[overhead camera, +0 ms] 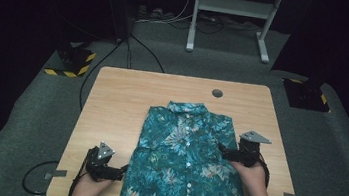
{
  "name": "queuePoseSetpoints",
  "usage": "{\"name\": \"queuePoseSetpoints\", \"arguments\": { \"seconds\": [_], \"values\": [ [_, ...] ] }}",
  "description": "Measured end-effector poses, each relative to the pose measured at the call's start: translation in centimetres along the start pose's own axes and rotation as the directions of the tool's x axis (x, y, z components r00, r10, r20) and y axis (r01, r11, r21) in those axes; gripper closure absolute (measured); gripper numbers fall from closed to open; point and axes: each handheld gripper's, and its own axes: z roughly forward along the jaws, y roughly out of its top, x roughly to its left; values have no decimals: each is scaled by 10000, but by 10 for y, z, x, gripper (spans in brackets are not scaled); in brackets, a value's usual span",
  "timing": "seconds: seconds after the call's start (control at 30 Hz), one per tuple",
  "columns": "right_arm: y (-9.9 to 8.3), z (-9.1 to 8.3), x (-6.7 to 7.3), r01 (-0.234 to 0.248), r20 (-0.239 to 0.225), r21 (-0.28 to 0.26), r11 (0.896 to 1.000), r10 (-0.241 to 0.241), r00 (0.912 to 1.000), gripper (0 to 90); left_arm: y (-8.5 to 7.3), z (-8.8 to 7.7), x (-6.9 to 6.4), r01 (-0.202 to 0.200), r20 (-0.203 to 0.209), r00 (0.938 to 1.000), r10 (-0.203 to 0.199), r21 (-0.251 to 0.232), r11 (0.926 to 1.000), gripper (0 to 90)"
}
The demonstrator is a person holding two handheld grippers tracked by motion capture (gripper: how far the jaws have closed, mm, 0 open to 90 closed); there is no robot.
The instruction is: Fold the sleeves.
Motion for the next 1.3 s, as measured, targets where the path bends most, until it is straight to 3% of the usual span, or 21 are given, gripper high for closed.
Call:
{"name": "queuePoseSetpoints", "arguments": {
  "seconds": [0.3,0.53,1.0,1.13,1.3],
  "values": [
    [-17,-23,-4,212,-21,-27,9998,-212,9998,2,0,0,0,-11,-61,10000,11,0,10000,13],
    [-33,-43,-7,307,224,193,9993,-311,9993,2,0,0,0,-4,-51,10000,4,-4,10000,13],
    [-84,-82,-13,311,814,1074,9937,-400,9959,2,0,0,-1,-18,-78,10000,18,27,10000,13],
    [-96,-89,-14,489,993,1365,9894,-628,9931,2,0,0,-1,-6,-101,9999,6,31,10000,13],
    [-98,-88,-12,706,783,1739,9822,-853,9933,3,0,0,-1,11,-126,9999,-11,19,10000,13]
  ]
}}
